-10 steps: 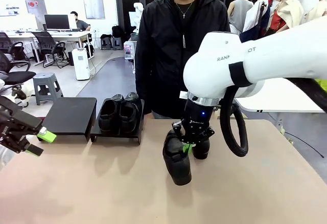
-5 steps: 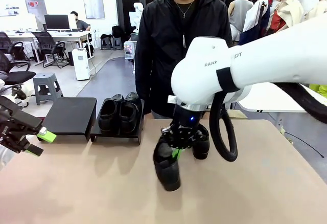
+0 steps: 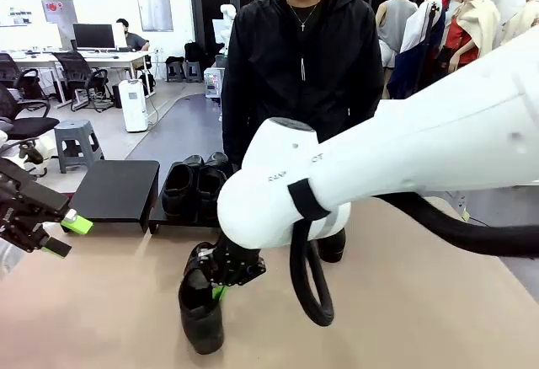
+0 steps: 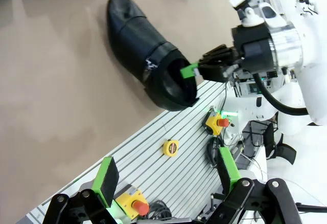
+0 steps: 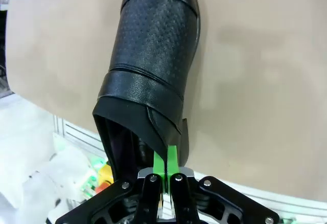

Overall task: Organize the shoes by placing them on the stand.
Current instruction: Pick up one Shoe and place it in the middle of the table.

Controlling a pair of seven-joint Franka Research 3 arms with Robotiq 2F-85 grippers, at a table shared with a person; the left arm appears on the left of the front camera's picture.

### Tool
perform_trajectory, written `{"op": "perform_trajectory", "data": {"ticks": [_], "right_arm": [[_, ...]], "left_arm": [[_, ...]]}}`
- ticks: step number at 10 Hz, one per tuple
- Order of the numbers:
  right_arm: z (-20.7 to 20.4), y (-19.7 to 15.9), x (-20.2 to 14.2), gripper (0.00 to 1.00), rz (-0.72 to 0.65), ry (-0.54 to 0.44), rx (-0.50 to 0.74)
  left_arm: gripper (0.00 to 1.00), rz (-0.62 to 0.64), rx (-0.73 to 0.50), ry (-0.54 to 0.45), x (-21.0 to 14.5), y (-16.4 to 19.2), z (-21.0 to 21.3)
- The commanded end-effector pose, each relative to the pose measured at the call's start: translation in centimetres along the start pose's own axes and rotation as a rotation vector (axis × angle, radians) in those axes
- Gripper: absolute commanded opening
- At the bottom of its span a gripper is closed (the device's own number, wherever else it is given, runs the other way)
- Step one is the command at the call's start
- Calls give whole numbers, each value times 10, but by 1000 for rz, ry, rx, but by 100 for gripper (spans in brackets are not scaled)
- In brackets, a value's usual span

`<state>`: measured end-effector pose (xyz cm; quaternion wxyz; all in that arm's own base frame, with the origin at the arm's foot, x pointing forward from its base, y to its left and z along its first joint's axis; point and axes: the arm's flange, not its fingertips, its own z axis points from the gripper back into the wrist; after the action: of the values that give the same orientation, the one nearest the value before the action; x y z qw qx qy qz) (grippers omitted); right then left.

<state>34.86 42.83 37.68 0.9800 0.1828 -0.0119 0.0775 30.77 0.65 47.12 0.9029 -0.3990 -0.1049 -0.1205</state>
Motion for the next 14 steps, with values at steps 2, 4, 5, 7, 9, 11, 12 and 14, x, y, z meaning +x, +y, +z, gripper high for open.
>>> {"op": "perform_trajectory", "data": {"ticks": [2, 4, 5, 7, 9, 11, 12, 14], "right_arm": [[-13, 9, 23, 0, -103, 5, 72], [-15, 6, 21, 17, -82, 22, 83], [-13, 6, 19, 77, -70, 32, 92], [-4, 7, 9, 100, -48, 36, 96], [41, -13, -21, 100, -23, -26, 81], [108, -61, -48, 100, 22, -13, 37], [140, -80, -61, 100, 26, -16, -6], [222, -131, -87, 100, 102, 89, 59]], "left_arm": [[100, -16, -25, -8, -1, 1, 1], [100, -16, -25, -8, -1, 1, 1], [100, -16, -25, -8, -1, 1, 1], [100, -16, -25, -8, -1, 1, 1], [100, -16, -25, -8, -1, 1, 1], [100, -16, -25, -8, -1, 1, 1], [100, -16, -25, -8, -1, 1, 1], [100, -16, -25, -8, -1, 1, 1]]}}
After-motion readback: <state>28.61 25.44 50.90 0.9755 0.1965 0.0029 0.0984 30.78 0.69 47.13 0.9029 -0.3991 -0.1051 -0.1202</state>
